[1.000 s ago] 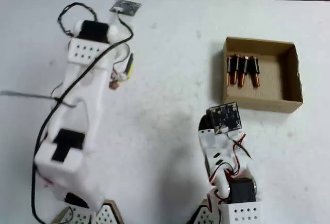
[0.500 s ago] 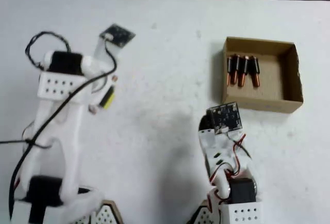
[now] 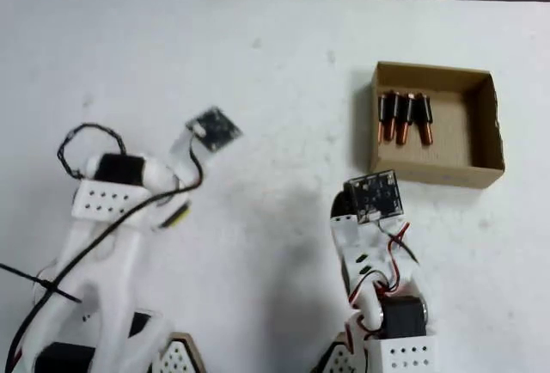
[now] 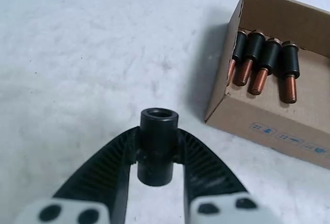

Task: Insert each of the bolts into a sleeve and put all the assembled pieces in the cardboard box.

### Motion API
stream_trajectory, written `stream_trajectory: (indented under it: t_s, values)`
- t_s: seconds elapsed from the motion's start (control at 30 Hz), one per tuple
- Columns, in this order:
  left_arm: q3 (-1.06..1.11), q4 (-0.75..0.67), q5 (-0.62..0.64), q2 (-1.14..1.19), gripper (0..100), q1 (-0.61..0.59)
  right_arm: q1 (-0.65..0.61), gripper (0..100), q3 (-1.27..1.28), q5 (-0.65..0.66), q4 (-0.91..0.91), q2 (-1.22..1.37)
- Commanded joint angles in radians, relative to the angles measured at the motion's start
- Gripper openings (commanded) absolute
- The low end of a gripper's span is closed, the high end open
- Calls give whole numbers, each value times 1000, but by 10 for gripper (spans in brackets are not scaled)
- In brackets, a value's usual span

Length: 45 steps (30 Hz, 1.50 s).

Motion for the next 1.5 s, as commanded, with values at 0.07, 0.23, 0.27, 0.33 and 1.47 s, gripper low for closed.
stream_trajectory:
  t_s: [0.07,0.23,0.27,0.33,1.47]
  values:
    - [115,-161,-258,-41,48,-7,12,15,-5,-2,-22,-10]
    - [155,-181,-423,-41,48,-7,12,15,-5,-2,-22,-10]
    - [164,-183,-453,-41,48,-7,12,15,-5,-2,-22,-10]
    - [192,-183,-512,-41,48,-7,12,15,-5,-2,-22,-10]
    - [451,-453,-772,-42,159,-8,13,15,-5,-2,-21,-10]
